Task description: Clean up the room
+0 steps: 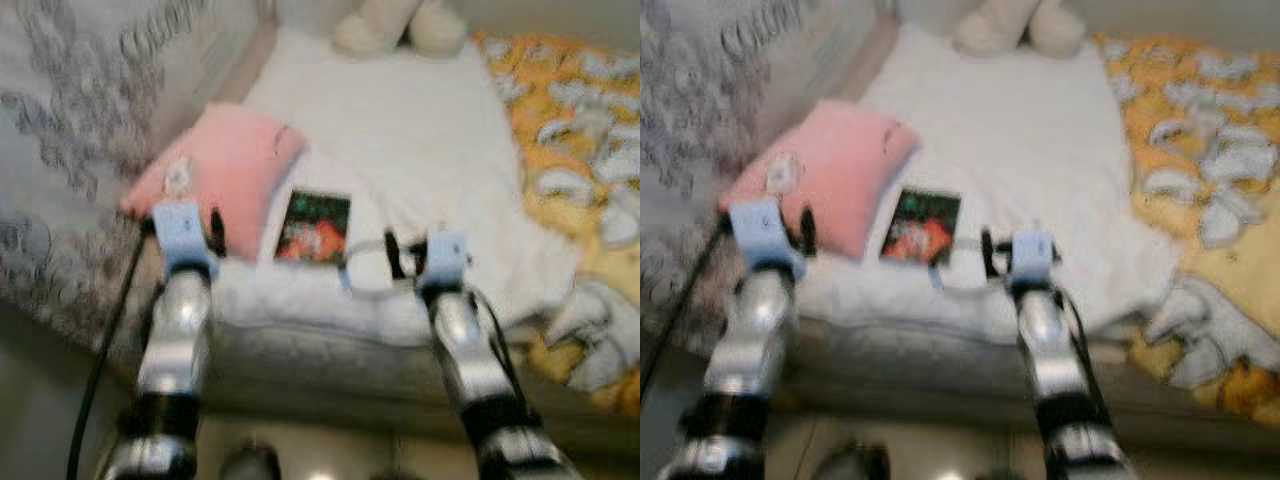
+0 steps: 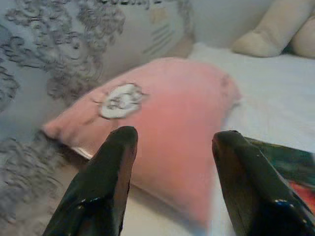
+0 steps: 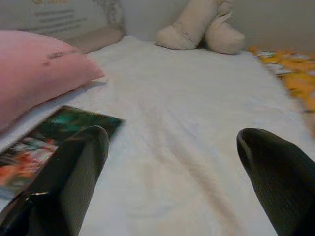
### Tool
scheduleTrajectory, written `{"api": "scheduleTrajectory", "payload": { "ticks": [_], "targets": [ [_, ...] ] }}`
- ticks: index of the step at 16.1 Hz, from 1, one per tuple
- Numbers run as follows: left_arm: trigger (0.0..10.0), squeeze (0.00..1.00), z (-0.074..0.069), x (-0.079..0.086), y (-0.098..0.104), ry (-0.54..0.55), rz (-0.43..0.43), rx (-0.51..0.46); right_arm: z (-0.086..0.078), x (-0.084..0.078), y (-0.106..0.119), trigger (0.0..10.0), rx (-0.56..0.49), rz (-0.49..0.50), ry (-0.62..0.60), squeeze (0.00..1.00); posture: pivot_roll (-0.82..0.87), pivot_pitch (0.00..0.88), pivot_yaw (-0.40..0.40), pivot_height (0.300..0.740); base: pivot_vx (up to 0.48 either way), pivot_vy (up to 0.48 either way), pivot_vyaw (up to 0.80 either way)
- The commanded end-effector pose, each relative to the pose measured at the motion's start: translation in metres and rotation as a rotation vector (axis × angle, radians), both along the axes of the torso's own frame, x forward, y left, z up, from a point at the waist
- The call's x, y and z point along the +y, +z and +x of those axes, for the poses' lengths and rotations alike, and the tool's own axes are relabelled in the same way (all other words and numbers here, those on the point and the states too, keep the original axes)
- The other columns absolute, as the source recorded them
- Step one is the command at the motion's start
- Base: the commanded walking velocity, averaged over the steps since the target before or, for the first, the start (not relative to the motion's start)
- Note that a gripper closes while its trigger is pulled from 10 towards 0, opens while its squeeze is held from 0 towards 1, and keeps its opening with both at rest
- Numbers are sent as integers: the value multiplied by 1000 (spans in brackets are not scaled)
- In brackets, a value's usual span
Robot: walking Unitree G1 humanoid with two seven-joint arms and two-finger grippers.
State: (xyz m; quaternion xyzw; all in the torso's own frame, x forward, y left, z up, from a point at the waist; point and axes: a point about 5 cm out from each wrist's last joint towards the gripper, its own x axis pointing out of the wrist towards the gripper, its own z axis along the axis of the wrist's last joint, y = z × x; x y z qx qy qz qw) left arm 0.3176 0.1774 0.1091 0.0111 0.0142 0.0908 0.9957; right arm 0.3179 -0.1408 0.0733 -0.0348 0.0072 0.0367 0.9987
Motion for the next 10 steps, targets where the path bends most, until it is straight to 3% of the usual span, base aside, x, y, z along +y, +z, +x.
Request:
{"api": "scheduleTrajectory", "payload": {
  "ticks": [1, 10],
  "targets": [
    [10000, 0, 3, 0, 2, -6, 0, -14, 3, -2, 5, 10000, -10, 12, -11, 0, -23, 0, 25, 740, 259, -401, 0],
    [10000, 0, 11, -8, 10, -66, 46, -75, 4, -4, 5, 10000, -4, -15, 1, 0, -41, 0, 31, 740, 258, -402, 0]
  ]
}}
